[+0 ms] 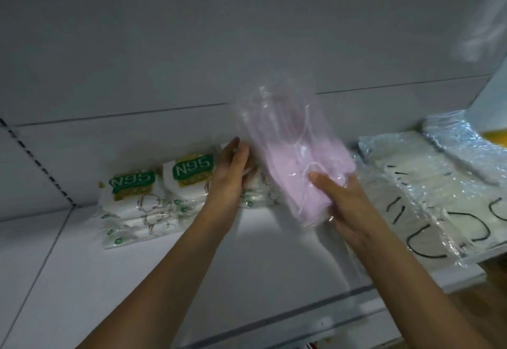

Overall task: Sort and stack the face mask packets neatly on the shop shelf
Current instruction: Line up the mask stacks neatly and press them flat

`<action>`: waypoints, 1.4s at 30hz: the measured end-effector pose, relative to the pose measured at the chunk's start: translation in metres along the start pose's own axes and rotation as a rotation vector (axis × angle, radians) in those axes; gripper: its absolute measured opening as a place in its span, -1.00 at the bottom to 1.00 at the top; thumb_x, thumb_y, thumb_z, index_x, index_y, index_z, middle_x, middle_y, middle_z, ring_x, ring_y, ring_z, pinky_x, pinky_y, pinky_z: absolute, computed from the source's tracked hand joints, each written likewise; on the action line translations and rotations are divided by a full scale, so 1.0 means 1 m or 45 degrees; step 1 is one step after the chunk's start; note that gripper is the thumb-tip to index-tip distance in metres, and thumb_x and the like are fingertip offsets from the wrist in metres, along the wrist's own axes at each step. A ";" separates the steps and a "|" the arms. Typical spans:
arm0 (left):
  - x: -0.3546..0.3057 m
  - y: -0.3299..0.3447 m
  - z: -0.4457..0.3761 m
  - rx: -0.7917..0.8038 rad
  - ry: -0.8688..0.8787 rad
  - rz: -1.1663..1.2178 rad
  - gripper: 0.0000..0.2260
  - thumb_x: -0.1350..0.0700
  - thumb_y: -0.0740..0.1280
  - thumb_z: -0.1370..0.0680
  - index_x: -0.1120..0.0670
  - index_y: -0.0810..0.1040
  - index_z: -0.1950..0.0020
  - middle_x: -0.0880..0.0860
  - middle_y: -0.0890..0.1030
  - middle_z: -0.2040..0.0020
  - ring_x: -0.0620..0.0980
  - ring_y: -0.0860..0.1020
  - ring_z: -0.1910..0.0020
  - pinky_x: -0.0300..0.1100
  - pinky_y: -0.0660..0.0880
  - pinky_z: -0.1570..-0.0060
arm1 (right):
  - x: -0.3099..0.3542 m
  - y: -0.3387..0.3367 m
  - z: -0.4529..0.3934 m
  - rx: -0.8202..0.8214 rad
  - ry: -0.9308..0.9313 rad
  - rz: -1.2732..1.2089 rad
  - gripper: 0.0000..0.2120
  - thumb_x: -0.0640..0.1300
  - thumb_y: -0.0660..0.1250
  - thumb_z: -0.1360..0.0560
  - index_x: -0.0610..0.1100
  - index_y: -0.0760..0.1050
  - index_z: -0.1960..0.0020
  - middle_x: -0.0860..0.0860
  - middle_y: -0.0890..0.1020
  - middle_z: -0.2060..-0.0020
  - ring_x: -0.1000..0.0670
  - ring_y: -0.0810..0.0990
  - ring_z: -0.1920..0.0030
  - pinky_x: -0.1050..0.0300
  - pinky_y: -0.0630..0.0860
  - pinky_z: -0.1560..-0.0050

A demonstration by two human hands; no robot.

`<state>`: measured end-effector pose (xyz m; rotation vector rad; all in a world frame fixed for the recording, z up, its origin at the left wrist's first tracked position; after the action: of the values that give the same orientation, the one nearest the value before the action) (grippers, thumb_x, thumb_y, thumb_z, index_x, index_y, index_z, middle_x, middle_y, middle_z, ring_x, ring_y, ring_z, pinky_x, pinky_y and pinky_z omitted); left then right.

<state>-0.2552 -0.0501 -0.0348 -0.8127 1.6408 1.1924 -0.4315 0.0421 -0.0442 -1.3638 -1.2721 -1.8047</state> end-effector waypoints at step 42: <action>-0.029 -0.030 -0.019 0.013 -0.371 0.552 -0.34 -0.36 0.12 -0.58 0.14 0.56 -0.36 0.17 0.60 -0.31 0.14 0.61 -0.23 0.04 0.54 -0.25 | 0.031 -0.020 -0.109 0.728 -0.087 0.882 -0.34 -0.05 0.61 -0.25 0.10 0.44 -0.29 0.19 0.57 -0.25 0.19 0.51 -0.30 0.22 0.41 -0.31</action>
<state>-0.2238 -0.0775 -0.0155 -0.2589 1.6182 1.5179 -0.5053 -0.0451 -0.0270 -1.3052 -1.0457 -0.8503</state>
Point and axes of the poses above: each hand's wrist, its own z-axis away from the middle knuckle, its own y-axis out of the palm, x = y × z, the point moved 1 cm from there along -z, towards the middle knuckle
